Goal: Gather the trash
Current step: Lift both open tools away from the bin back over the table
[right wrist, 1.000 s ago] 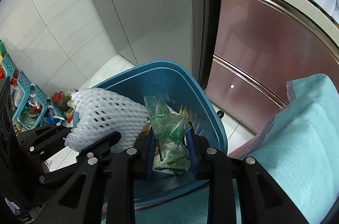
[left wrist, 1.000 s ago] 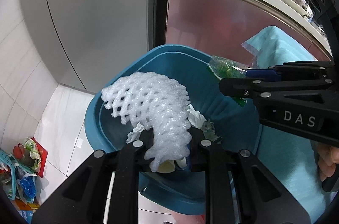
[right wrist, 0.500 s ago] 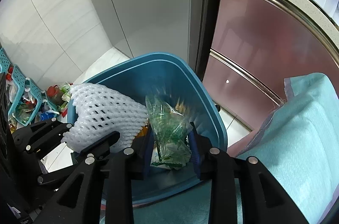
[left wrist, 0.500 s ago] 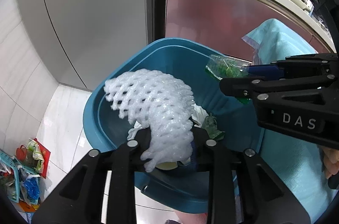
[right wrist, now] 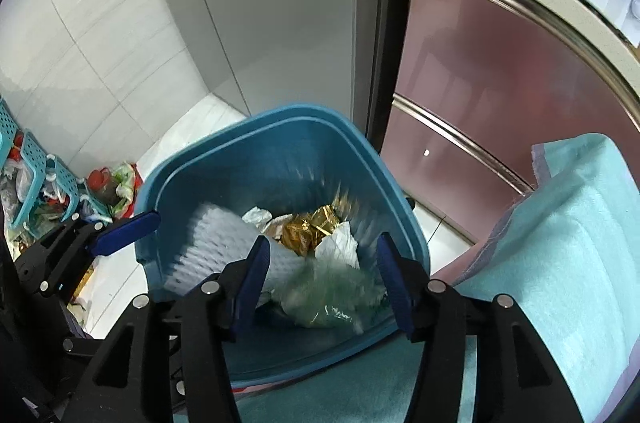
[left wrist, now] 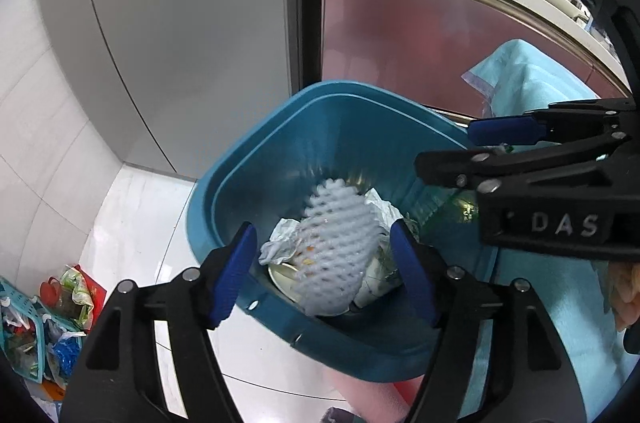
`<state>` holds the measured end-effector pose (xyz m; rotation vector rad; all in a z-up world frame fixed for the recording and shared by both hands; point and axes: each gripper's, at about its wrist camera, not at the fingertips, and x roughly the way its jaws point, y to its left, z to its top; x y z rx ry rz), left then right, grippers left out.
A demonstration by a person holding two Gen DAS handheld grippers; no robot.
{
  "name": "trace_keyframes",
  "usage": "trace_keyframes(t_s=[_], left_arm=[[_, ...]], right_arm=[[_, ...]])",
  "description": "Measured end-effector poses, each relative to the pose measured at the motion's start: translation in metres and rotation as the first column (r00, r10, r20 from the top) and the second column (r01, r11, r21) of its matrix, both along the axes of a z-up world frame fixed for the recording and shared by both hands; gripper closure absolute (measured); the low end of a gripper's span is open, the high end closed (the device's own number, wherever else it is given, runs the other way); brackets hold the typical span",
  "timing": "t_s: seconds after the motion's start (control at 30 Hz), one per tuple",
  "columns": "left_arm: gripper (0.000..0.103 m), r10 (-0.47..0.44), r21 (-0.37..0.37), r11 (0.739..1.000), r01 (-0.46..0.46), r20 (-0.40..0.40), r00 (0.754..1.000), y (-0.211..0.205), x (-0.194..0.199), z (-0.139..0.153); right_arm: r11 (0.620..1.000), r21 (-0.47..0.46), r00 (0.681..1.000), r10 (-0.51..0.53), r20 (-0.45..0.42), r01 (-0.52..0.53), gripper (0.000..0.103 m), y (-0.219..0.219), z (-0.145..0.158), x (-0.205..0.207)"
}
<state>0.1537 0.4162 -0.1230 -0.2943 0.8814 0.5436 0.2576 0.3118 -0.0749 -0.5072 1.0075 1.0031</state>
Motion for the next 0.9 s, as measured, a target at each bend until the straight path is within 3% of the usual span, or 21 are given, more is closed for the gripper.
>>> trace_keyframes(t_s=[0.07, 0.33, 0.63, 0.9], left_arm=[[0.029, 0.002, 0.004, 1.0, -0.002, 0.009, 1.0, 0.0, -0.005, 0.004], [0.022, 0.014, 0.017, 1.0, -0.015, 0.085, 0.996, -0.008, -0.023, 0.032], [0.006, -0.033, 0.097, 0.995, 0.01, 0.244, 0.969, -0.057, -0.044, 0.096], [0.006, -0.082, 0.147, 0.989, 0.034, 0.339, 0.937, -0.113, -0.056, 0.138]], right_arm=[[1.0, 0.013, 1.0, -0.001, 0.001, 0.001, 0.05, -0.002, 0.005, -0.001], [0.994, 0.103, 0.999, -0.045, 0.012, 0.043, 0.047, -0.024, 0.035, 0.0], [0.966, 0.232, 0.985, -0.137, 0.101, 0.111, 0.026, -0.096, 0.076, -0.004], [0.917, 0.332, 0.933, -0.298, 0.204, 0.22, 0.007, -0.188, 0.111, -0.009]])
